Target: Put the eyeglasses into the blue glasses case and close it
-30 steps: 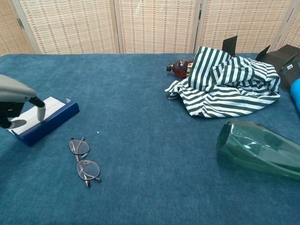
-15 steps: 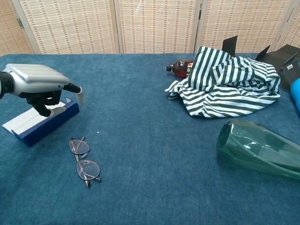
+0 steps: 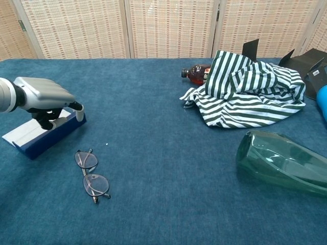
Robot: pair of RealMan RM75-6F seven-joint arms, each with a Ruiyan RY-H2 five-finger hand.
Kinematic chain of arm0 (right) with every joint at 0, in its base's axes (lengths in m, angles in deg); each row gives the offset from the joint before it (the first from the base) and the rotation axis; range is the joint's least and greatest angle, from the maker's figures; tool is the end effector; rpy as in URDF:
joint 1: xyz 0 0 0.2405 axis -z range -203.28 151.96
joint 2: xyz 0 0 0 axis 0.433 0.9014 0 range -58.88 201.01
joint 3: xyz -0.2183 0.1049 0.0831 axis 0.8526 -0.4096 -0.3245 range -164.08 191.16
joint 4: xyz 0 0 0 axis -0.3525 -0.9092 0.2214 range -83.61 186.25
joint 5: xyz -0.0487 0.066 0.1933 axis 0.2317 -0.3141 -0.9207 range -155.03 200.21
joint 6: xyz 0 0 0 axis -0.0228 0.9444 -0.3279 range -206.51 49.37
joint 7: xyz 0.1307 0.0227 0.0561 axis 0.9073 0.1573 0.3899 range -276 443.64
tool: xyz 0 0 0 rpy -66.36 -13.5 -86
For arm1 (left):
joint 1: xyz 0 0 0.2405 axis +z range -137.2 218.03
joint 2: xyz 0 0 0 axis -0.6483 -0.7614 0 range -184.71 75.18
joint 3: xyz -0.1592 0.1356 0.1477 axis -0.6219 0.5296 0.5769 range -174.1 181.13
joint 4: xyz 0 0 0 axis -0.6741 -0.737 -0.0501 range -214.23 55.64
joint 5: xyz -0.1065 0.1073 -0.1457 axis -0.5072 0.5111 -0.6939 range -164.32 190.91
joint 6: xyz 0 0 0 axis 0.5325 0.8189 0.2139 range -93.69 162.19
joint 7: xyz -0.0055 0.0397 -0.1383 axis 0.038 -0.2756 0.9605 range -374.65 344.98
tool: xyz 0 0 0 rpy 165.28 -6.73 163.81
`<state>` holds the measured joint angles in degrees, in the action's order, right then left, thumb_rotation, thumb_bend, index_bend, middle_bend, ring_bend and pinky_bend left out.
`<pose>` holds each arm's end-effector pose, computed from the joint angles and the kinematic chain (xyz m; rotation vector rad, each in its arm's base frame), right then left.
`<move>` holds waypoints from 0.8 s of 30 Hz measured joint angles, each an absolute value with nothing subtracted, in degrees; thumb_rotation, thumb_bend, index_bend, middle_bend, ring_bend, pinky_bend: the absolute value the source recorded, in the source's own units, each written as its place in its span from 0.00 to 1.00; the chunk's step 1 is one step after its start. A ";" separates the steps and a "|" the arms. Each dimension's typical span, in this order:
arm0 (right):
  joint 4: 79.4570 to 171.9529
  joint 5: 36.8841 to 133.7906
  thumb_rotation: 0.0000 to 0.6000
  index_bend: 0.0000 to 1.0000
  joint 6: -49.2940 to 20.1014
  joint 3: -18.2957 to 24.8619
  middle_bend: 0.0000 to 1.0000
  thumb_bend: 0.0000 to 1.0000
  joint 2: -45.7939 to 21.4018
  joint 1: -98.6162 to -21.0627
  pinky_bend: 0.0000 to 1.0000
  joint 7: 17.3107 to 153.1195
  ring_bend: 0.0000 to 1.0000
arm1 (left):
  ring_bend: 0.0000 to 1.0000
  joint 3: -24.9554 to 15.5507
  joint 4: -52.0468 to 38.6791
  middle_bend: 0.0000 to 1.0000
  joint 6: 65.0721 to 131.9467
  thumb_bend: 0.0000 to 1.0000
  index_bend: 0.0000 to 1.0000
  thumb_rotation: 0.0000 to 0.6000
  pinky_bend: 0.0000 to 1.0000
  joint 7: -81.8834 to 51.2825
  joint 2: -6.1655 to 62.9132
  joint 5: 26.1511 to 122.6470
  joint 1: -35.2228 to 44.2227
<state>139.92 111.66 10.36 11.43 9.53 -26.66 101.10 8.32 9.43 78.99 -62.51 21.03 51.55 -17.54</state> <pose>-0.3277 -0.1574 0.1841 1.2928 -1.0243 1.0646 -0.1861 0.3663 0.0196 -2.1058 -0.5832 -0.2117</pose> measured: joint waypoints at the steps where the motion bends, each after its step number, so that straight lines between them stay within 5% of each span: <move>1: 139.89 111.75 1.00 0.18 10.38 11.43 0.39 0.19 9.47 -26.66 0.36 101.13 0.44 | 0.96 8.83 9.40 1.00 79.75 0.69 0.30 1.00 0.99 -64.07 21.11 49.18 -17.93; 16: 140.36 112.49 1.00 0.18 10.50 11.25 0.40 0.19 9.42 -27.03 0.36 100.70 0.45 | 0.97 12.05 5.76 1.00 87.69 0.69 0.30 1.00 0.99 -70.88 21.01 29.64 -18.51; 24: 140.46 112.41 1.00 0.18 9.90 11.23 0.40 0.19 9.52 -27.30 0.36 100.54 0.46 | 0.97 12.78 13.04 1.00 91.39 0.69 0.30 1.00 0.99 -66.75 15.89 35.08 -14.73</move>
